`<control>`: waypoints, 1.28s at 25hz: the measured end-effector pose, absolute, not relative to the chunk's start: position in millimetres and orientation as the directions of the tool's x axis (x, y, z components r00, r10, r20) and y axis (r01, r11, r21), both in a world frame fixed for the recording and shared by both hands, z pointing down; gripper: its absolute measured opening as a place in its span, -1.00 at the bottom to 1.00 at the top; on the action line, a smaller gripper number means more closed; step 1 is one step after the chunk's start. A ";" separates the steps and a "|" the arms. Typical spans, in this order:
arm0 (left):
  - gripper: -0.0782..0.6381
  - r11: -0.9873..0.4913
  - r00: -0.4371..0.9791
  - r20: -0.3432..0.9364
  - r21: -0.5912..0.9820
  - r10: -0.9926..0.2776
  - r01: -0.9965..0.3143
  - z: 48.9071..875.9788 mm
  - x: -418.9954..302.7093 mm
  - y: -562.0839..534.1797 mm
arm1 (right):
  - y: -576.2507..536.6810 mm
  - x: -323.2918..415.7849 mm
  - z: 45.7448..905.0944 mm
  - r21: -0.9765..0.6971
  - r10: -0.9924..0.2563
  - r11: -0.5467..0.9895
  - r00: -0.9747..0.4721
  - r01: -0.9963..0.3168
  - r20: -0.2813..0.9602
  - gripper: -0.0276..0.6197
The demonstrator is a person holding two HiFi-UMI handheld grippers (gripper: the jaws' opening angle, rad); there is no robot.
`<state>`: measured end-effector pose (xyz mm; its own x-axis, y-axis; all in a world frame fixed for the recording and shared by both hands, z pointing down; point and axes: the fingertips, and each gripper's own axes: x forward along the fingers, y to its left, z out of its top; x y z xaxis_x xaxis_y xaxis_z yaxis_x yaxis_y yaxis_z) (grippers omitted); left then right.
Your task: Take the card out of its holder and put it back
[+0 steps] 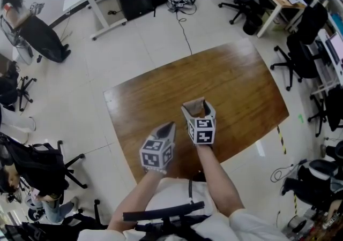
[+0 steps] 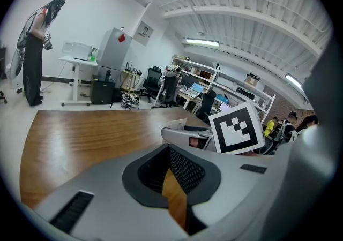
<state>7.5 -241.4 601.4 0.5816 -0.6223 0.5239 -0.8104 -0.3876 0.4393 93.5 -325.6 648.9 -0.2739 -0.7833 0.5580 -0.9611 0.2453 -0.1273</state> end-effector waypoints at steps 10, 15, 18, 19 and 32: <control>-0.81 -0.387 0.578 0.526 0.435 -0.624 -0.813 602.4 8.1 -243.0 | -326.2 95.7 648.1 -0.116 -0.782 0.260 -0.280 -0.959 0.557 0.36; -0.81 -0.386 0.579 0.524 0.437 -0.625 -0.813 602.1 6.8 -241.3 | -326.2 95.3 641.3 -0.111 -0.788 0.266 -0.283 -0.957 0.547 0.36; -0.81 -0.388 0.580 0.520 0.437 -0.627 -0.811 600.4 7.9 -241.4 | -326.9 95.6 635.1 -0.106 -0.791 0.272 -0.285 -0.956 0.541 0.36; -0.81 -0.389 0.581 0.518 0.438 -0.628 -0.810 599.7 8.4 -241.1 | -327.4 95.6 632.4 -0.105 -0.793 0.275 -0.287 -0.956 0.537 0.36; -0.82 -0.395 0.581 0.500 0.433 -0.643 -0.810 590.3 8.3 -235.7 | -327.3 95.3 592.3 -0.097 -0.831 0.293 -0.303 -0.951 0.465 0.36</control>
